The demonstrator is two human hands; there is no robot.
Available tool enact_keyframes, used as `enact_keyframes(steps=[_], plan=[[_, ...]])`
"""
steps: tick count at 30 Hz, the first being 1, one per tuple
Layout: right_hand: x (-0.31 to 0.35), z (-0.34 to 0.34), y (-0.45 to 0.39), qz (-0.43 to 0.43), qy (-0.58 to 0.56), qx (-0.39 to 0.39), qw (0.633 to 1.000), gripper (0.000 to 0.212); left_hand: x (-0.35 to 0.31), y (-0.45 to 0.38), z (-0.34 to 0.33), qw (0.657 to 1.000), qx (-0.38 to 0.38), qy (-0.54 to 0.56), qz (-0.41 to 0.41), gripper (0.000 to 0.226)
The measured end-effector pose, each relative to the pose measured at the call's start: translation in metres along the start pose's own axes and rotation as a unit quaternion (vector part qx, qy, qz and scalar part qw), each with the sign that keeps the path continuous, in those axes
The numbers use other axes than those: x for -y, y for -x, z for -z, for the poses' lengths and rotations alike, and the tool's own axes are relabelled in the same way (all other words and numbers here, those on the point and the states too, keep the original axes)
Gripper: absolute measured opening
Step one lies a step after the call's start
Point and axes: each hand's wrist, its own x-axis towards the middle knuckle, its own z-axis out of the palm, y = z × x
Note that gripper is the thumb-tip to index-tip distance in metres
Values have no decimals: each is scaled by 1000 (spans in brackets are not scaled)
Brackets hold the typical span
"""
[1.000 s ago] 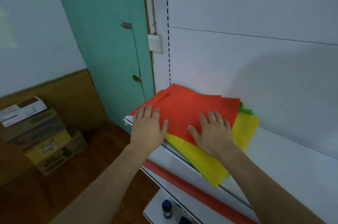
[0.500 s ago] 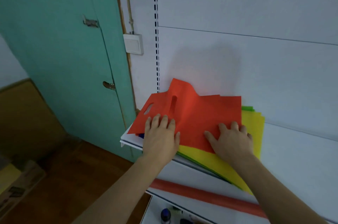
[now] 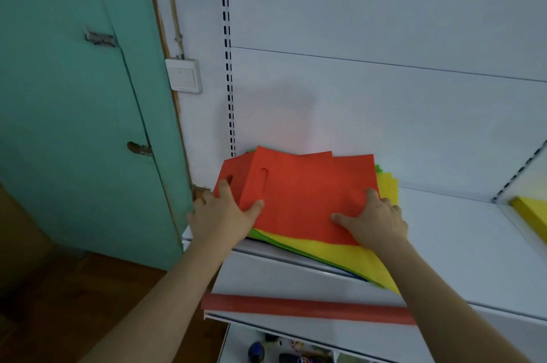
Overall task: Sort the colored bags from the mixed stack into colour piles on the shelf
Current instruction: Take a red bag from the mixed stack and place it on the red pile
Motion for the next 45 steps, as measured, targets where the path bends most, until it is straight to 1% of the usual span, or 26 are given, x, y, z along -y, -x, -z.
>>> enact_keyframes(steps=[3,6,9,11,12,14,15,17,19,20,23,25,26,27,29,31,32,33,35,36,37,38,39,41,43,45], plan=[[0,2,-3,-8,21,3,1000,116,5,-9,3,999,17,35,34,117],[-2,4,-6,-8,19,23,1000,114,13,-16,9,995,-30,84,36,99],[-3,5,-9,-2,-6,40,999,119,11,-19,16,976,-86,199,-14,88],[-2,2,-7,29,10,36,999,112,8,-23,21,951,-79,297,-32,88],[0,0,-4,67,24,24,997,103,8,-26,24,936,-74,342,-32,87],[8,-6,2,190,14,4,982,85,11,-30,27,905,-69,419,-12,82],[15,-9,7,258,-6,12,966,81,12,-31,27,890,-67,452,5,80],[36,-16,20,363,-20,32,931,83,15,-33,25,869,-61,490,28,76],[60,-24,33,411,2,33,911,85,17,-33,21,872,-57,486,32,80],[69,-28,37,418,18,31,908,80,18,-33,20,878,-55,475,32,84],[82,-33,43,433,53,-1,900,50,19,-36,19,910,-33,413,29,95],[80,-34,42,447,20,-19,894,33,19,-37,23,925,-24,377,32,91],[79,-34,42,443,-22,-34,896,28,19,-38,25,930,-23,367,31,81],[77,-33,41,427,-66,-65,899,24,20,-39,27,930,-21,365,31,64],[76,-29,38,382,-148,-150,900,16,24,-42,29,926,-10,375,35,29],[80,-23,36,383,-212,-210,874,3,27,-44,32,922,7,384,44,11],[85,-22,37,409,-218,-226,857,8,27,-45,35,920,17,389,51,10],[91,-24,39,451,-202,-239,836,18,26,-45,38,915,28,398,57,13],[102,-35,45,541,-141,-256,789,29,24,-47,48,896,60,434,76,29],[106,-42,49,576,-122,-247,770,28,22,-48,54,885,83,450,89,39],[107,-50,52,601,-110,-234,756,26,20,-49,58,883,108,448,91,48],[107,-56,53,618,-103,-222,747,25,19,-50,61,891,127,429,81,50],[106,-62,53,632,-94,-216,739,24,18,-50,63,903,131,404,64,44],[100,-69,52,648,-72,-229,723,20,16,-50,64,926,124,353,43,22],[95,-70,49,649,-70,-253,714,19,12,-51,67,937,128,322,50,19],[96,-68,47,635,-85,-284,713,19,5,-52,73,932,140,328,70,22]])
